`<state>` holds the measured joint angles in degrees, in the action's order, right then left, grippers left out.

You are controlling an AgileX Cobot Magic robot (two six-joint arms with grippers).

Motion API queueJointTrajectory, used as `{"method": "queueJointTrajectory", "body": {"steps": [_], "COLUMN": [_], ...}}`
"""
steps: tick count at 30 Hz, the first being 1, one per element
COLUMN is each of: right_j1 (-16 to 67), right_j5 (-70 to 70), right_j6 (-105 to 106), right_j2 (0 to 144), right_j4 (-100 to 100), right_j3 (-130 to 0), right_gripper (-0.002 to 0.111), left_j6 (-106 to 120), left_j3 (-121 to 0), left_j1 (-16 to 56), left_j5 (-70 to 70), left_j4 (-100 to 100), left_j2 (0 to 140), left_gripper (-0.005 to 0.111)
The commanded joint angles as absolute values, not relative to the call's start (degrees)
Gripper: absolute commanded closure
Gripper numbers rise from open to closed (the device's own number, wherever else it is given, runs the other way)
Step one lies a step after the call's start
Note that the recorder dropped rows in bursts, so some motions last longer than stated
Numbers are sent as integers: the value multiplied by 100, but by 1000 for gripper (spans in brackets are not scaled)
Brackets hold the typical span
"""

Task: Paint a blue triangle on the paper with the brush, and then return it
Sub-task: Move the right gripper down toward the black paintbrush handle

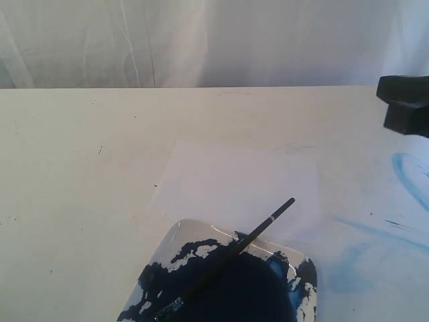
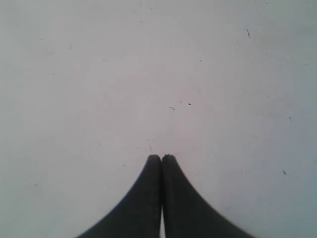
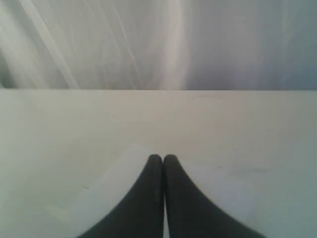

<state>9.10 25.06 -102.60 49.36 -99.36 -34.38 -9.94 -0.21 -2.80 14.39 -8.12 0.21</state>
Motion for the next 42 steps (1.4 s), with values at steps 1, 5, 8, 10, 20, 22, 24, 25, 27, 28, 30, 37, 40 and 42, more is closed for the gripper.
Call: {"method": "queueJointTrajectory", "body": {"steps": [1,5,8,10,20,22,24,25,27,28,30,37,40,42], "right_j1": [909,909,909,922,3644,4465,5227,5658,5980,6041,6077,5998,5992,5992], "right_j5": [1522,-308,-1803,-2561,-3239,-3015,-3219,-3534,-3942,-4046,-4128,-4039,-3991,-3849], "right_j6": [-7985,-7618,-6599,-4102,-682,-1934,-3353,-4117,-4758,-4911,-5144,-6939,-8470,-9366], "right_j2": [5363,5377,5449,5845,6753,6758,6904,7059,7301,7394,7604,7988,8012,8012], "right_j4": [-9995,-9995,-8068,-4686,820,-220,-1387,-1991,-2317,-2314,-2185,-2647,-3358,-3805], "right_j3": [-3576,-3576,-3576,-3681,-4463,-4463,-4575,-4662,-4738,-4751,-4751,-4751,-4739,-4728], "right_gripper": [108,108,108,108,108,108,108,108,108,108,108,108,108,108], "left_j6": [-1028,-1028,-1028,-1028,-1028,-1028,-1028,-1028,-1028,-1028,-1028,-1028,-1028,-1028], "left_j3": [0,0,0,0,0,0,0,0,0,0,0,0,0,0], "left_j1": [-260,-260,-260,-260,-269,-269,-269,-269,-269,-269,-269,-269,-269,-269], "left_j5": [1441,1441,1441,1441,1453,1453,1453,1453,1453,1453,1453,1453,1453,1453], "left_j4": [-796,-796,-796,-796,-817,-817,-817,-817,-817,-817,-817,-817,-817,-817], "left_j2": [0,0,0,0,0,0,0,0,0,0,0,0,0,0], "left_gripper": [107,107,107,107,107,107,107,107,107,107,107,107,107,107]}}
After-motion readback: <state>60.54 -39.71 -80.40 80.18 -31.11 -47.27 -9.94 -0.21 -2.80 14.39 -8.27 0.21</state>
